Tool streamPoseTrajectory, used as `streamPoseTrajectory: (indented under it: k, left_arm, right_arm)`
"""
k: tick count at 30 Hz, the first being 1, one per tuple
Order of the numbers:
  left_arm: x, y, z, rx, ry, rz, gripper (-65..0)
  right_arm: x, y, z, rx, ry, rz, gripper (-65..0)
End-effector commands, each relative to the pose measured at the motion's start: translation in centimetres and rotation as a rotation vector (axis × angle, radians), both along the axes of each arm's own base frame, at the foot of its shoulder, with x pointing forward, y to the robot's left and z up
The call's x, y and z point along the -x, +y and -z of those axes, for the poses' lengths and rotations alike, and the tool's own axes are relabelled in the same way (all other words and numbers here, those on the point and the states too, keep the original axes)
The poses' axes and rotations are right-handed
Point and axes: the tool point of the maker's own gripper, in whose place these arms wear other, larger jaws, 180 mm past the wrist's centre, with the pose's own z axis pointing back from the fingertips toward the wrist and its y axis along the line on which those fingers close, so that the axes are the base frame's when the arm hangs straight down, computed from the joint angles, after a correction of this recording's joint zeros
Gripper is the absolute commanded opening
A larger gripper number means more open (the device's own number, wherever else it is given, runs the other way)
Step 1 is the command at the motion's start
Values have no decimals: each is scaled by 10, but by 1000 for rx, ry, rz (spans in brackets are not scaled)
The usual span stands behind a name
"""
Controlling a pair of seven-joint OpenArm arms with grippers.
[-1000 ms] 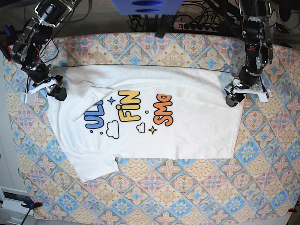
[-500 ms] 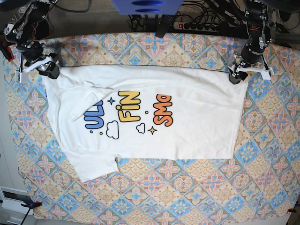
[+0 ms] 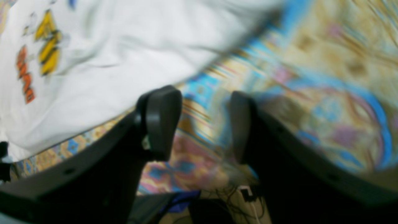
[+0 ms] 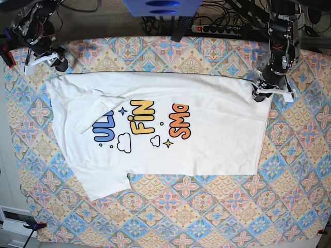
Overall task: Fold the T-shirt properly
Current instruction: 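Drag the held shoulder edge further with both grippers, smoothing the shirt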
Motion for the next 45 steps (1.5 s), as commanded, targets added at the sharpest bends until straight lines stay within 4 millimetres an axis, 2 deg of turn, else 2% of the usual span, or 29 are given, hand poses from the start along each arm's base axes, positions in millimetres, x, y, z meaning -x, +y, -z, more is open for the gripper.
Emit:
streamPoseTrajectory:
  k: [1,5,9,19,22,24,26,28,34,39,45]
  left_arm:
    - [7,-2,5,13,35,11,-650]
    - [8,-1,9,15,44,6,-637]
    - [8,0,9,13,47,4,-647]
    - [8,0,9,13,47,4,-648]
    - [9,0,10,13,48,4,-649]
    - [10,0,10,13,50,4,-650]
    - [11,0,10,15,52,3,-650]
    - [20,-1,12,16,66,5,-650]
    - [38,-1,3,-7,67,40,-650]
    - [72,11,5,-26,112,15,-650]
    - [109,8,7,-31,171,33,-650]
  right_arm:
    - [-18,-12,-13,17,-72,19,-365]
    - [-25,-14,-4,-31,-77,69,-358]
    - [-37,-12,-2,-56,-95,78,-319]
    - [-62,2,13,-155,-107,104,-322]
    - [-63,1,12,-153,-111,106,-369]
    - [-61,1,12,-151,-109,107,-472]
    - [-58,-2,13,-148,-104,113,-594]
    - [-49,-11,13,-136,-96,138,-650]
    - [-14,-27,19,-99,-29,143,-648]
    - [19,-24,26,-88,25,116,-648]
    - [49,-20,31,-78,67,71,-648]
